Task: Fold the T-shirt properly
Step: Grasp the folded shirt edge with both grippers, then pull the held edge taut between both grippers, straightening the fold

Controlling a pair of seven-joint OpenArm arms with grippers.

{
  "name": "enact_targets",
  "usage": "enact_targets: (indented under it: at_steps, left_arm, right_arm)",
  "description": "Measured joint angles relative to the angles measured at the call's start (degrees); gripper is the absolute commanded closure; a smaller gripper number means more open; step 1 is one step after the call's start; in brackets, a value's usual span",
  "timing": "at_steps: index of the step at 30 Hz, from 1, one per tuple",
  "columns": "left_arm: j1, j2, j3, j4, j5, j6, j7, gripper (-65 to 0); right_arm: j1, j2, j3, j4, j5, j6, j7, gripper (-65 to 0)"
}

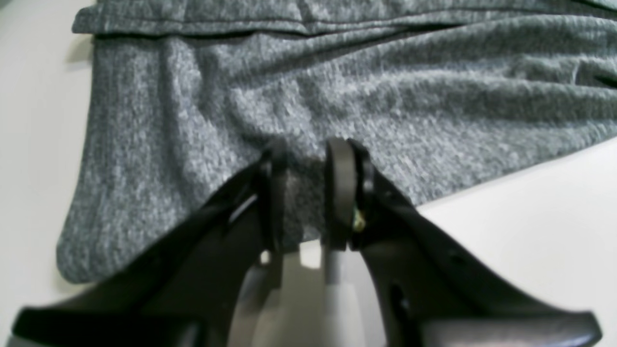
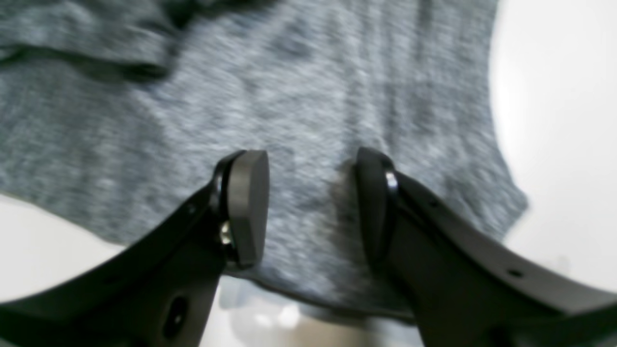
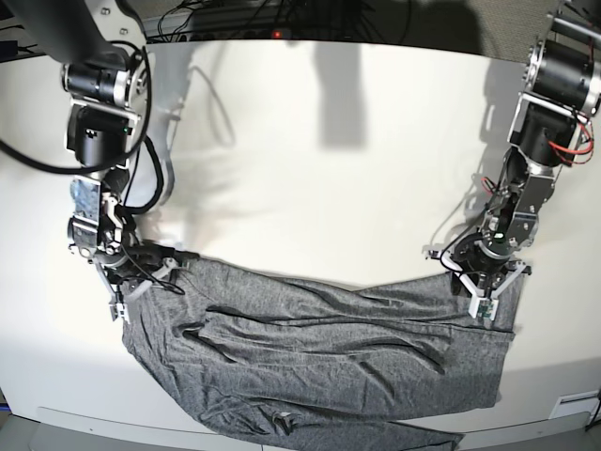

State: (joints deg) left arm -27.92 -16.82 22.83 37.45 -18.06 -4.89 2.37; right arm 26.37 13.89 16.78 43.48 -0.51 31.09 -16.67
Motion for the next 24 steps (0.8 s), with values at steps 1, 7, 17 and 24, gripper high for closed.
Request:
enact_targets:
  at_steps: [1,7,17,24]
  left_arm:
    - [0.3,0.0,0.0,0.0,0.0,0.0,-0.7,-14.7]
    - [0.6,0.0,-0.1,0.2,0.0,0.0,-0.9,-14.7]
    - [1.1,-1.7,-0.1,0.5,0.0,-1.9,-0.4,-14.7]
    - [4.5,-4.7,-0.2,1.3,-1.0,-2.8,-2.6,-14.7]
  right_arm:
    - [-0.4,0.4,0.0,0.0,0.2,0.0,0.2,-29.9]
    - [-2.9,3.5,0.0,0.1,0.6,0.3,1.5,-29.9]
    - [-5.7,10.2,-0.1,0.2,1.3,0.4,1.2,-29.9]
    - [-5.8,11.5,-0.1,0.2,4.1,0.4,-1.3,-29.9]
